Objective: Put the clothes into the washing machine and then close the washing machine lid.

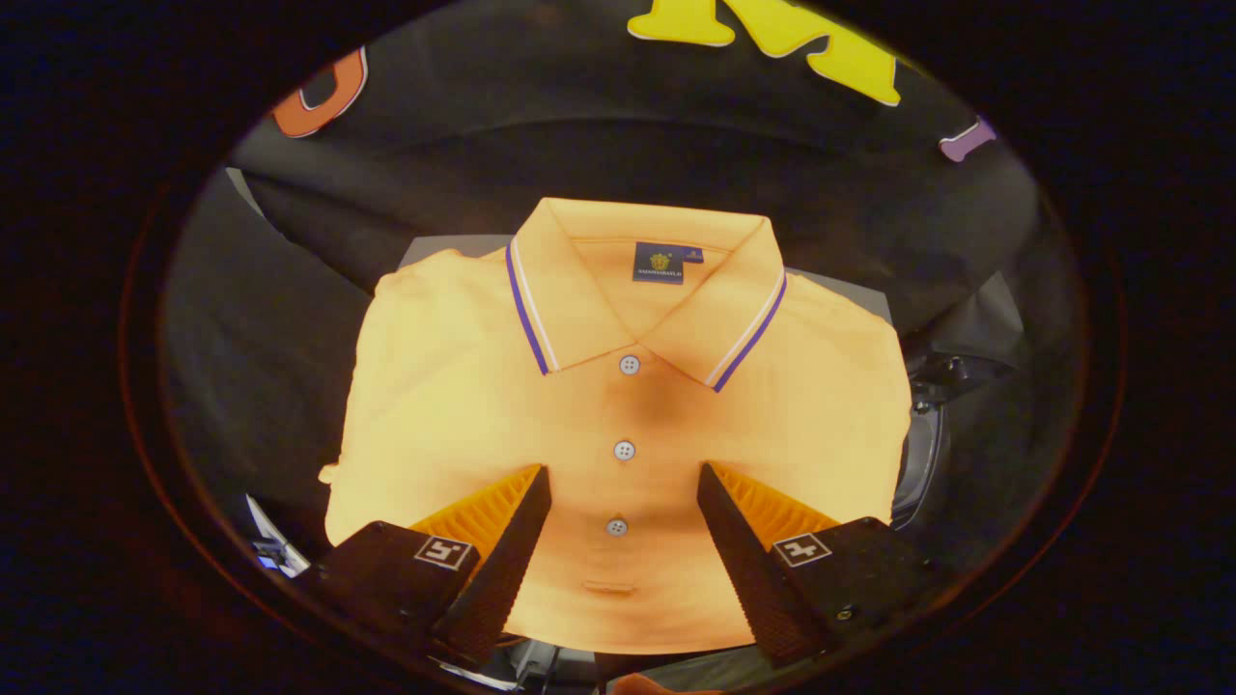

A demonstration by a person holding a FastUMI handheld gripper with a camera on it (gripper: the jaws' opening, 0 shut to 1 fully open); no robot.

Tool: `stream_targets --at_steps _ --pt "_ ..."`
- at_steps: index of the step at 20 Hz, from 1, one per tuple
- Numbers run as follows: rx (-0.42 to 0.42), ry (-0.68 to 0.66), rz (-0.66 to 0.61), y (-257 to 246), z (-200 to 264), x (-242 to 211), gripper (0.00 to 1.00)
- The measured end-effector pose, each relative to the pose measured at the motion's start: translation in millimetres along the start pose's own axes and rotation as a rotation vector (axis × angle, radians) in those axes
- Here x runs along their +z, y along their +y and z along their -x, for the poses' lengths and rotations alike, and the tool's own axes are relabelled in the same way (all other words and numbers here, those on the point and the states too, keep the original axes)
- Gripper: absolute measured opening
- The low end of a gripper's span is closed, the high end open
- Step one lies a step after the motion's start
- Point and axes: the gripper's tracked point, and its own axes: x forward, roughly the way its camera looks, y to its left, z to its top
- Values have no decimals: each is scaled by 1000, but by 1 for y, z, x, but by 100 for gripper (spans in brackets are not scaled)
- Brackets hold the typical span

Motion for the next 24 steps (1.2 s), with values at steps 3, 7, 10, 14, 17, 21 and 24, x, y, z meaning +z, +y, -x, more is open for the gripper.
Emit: stream_targets --at_steps 3,7,10,14,17,21,24 --pt "-3 -2 7 -2 0 -1 98" --pt "10 17 4 -10 3 -1 86" --pt "5 21 -40 -15 1 1 66" --pt "-3 19 -36 -15 1 2 38" --pt "29 22 -51 -18 3 2 18" --pt "106 63 -37 -18 6 1 12" --pt "149 40 -42 -18 12 4 12"
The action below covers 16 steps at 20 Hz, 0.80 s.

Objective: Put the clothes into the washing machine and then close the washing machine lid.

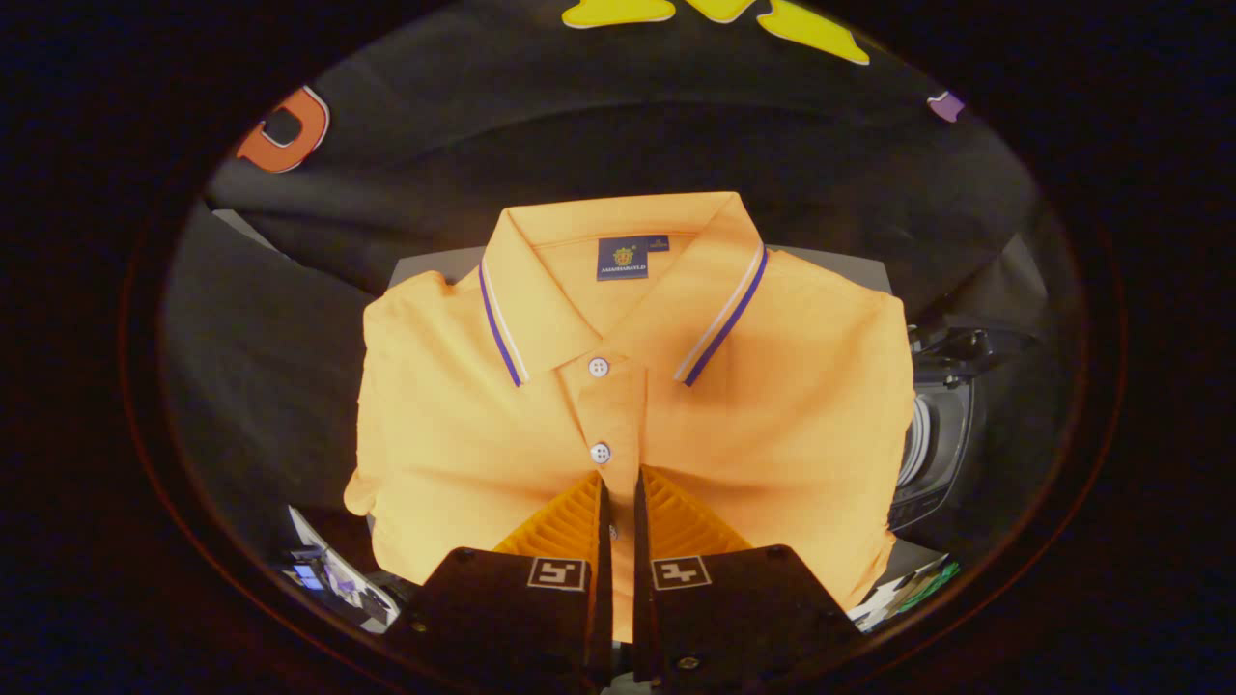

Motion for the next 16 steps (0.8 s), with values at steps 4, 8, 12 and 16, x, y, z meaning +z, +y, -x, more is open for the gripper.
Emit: stream_targets --at_steps 4,8,12,16 --pt "53 -54 5 0 22 5 12" --pt "143 -104 -15 2 51 14 12" --pt "162 -139 -12 -6 67 16 11" --pt "152 -214 9 -12 98 22 12"
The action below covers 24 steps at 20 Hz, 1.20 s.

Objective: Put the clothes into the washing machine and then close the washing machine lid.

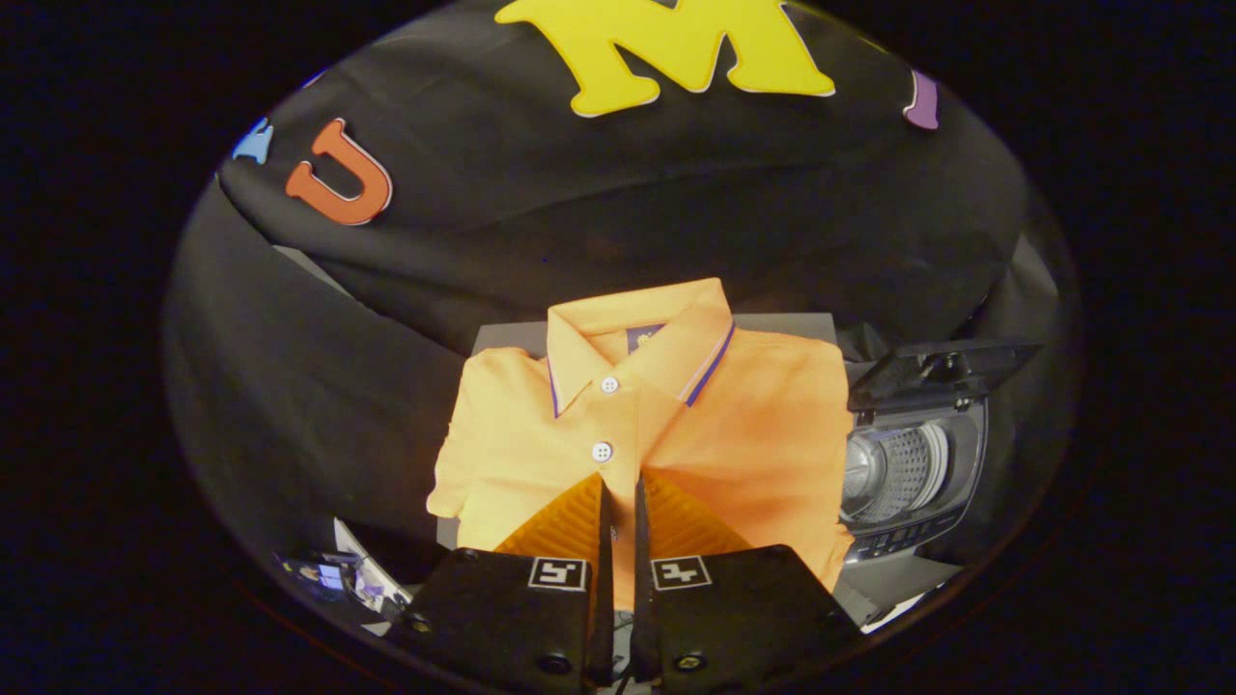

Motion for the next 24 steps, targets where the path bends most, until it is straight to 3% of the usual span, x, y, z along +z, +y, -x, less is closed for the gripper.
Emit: stream_targets --at_steps 5,11,18,24 --pt "-21 -75 40 8 30 -8 12" --pt "-29 -193 41 -17 72 -17 12" --pt "-53 -300 -55 -79 140 -57 11" --pt "-125 -380 -152 -154 174 -64 12"
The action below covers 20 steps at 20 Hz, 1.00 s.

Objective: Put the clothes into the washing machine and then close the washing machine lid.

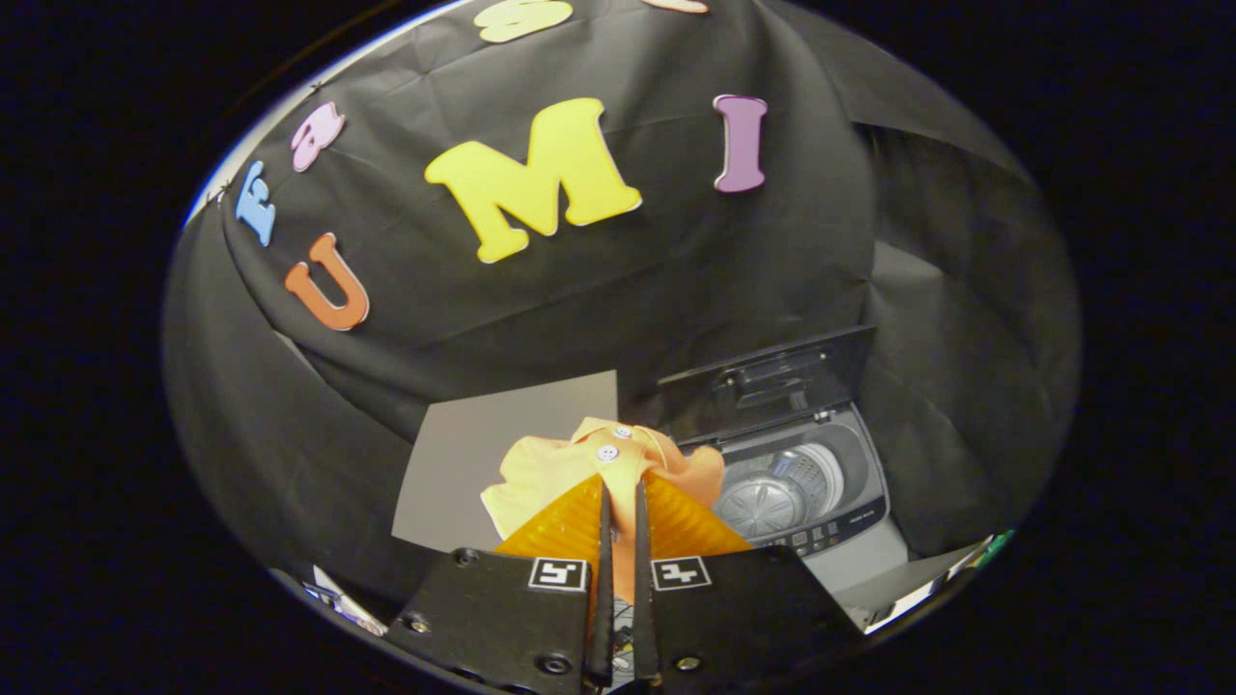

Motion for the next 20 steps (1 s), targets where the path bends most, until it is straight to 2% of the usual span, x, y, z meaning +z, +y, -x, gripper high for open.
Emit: stream_targets --at_steps 5,11,20 --pt "-43 -32 -40 -63 -8 24 11" --pt "-59 -72 8 -122 -32 60 12" --pt "-4 4 -46 -166 -71 60 11"
